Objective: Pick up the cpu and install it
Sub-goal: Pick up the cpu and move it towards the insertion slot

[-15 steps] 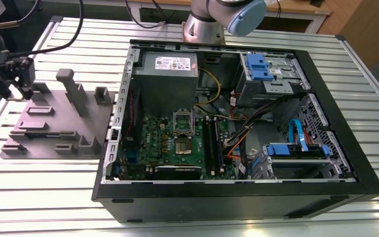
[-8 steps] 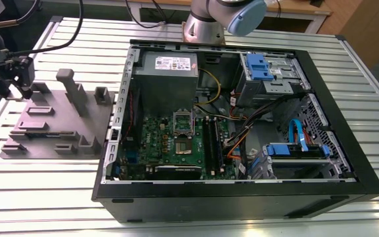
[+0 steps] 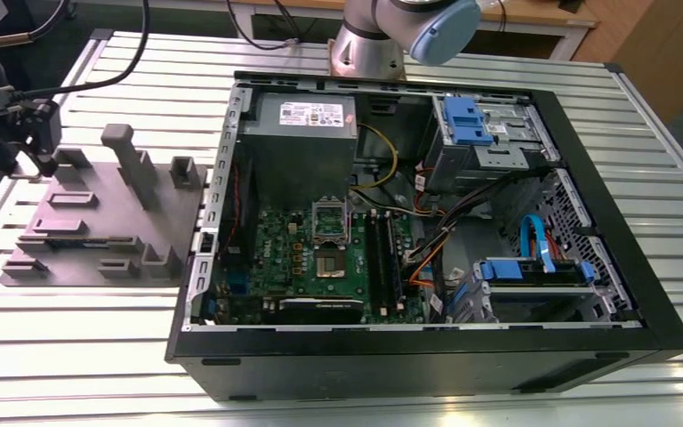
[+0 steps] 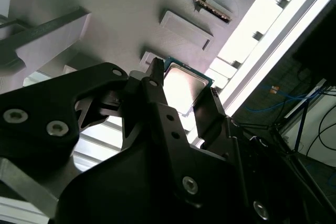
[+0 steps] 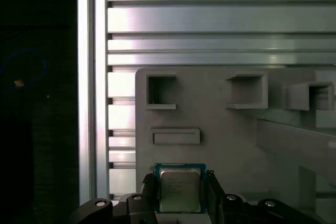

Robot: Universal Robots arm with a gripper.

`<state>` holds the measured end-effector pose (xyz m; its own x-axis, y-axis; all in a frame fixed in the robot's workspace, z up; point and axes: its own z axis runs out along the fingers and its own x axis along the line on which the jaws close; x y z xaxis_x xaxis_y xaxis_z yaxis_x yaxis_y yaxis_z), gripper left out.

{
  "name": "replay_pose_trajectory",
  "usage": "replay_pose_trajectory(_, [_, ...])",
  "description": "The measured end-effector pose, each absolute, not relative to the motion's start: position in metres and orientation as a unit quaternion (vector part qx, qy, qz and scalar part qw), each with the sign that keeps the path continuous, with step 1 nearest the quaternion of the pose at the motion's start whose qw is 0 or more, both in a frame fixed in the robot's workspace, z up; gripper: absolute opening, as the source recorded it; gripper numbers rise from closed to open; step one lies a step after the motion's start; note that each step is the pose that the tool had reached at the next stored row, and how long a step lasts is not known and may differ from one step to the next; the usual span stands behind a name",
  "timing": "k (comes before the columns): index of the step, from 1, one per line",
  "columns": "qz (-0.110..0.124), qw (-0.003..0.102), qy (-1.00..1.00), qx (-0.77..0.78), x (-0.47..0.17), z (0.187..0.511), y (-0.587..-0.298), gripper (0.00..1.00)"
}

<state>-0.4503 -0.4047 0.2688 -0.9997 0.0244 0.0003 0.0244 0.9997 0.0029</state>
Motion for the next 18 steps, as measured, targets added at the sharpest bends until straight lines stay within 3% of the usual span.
replay_pose_trajectory(18, [-0.001,0.000,-1.000,-0.012,-0.4503,0.2745,-0.4047,0.47])
